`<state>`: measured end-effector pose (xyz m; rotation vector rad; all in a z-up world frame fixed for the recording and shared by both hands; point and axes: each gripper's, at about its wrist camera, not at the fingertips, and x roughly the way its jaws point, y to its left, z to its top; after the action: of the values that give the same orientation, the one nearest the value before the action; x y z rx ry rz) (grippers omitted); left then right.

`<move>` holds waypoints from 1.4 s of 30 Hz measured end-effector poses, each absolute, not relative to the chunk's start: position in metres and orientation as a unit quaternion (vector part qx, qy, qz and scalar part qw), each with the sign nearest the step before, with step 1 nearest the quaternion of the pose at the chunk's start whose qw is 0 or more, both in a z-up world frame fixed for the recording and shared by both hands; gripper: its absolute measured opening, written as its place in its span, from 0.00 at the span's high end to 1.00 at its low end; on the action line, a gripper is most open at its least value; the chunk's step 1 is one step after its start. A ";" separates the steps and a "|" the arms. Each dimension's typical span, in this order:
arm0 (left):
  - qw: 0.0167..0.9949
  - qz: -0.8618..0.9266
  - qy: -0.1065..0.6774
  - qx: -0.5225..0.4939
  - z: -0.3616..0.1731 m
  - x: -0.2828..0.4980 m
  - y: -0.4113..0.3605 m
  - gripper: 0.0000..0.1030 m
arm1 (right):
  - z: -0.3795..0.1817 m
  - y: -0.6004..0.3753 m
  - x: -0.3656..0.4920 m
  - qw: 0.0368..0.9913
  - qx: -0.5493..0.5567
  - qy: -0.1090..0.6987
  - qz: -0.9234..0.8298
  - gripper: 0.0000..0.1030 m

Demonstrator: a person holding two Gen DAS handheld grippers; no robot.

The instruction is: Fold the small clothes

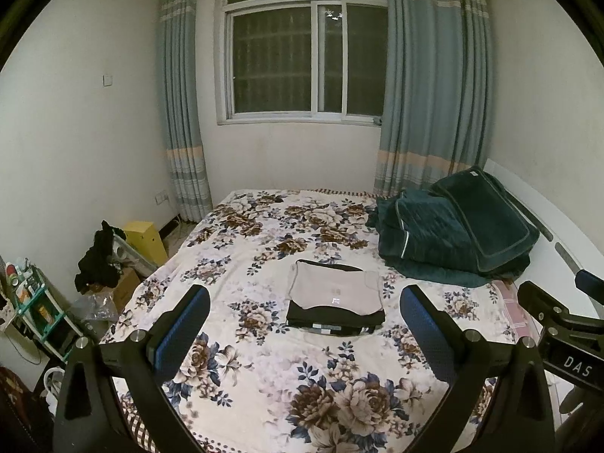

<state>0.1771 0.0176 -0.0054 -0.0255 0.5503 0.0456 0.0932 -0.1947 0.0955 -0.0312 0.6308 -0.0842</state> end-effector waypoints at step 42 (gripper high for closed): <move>0.963 0.038 0.268 -0.009 -0.008 0.170 0.019 0.00 | 0.088 -0.187 0.081 0.950 -0.014 0.311 -0.035 0.00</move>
<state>0.1698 0.0193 -0.0082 -0.0185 0.5431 0.0779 0.0809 -0.1866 0.0879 -0.0279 0.6323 -0.0718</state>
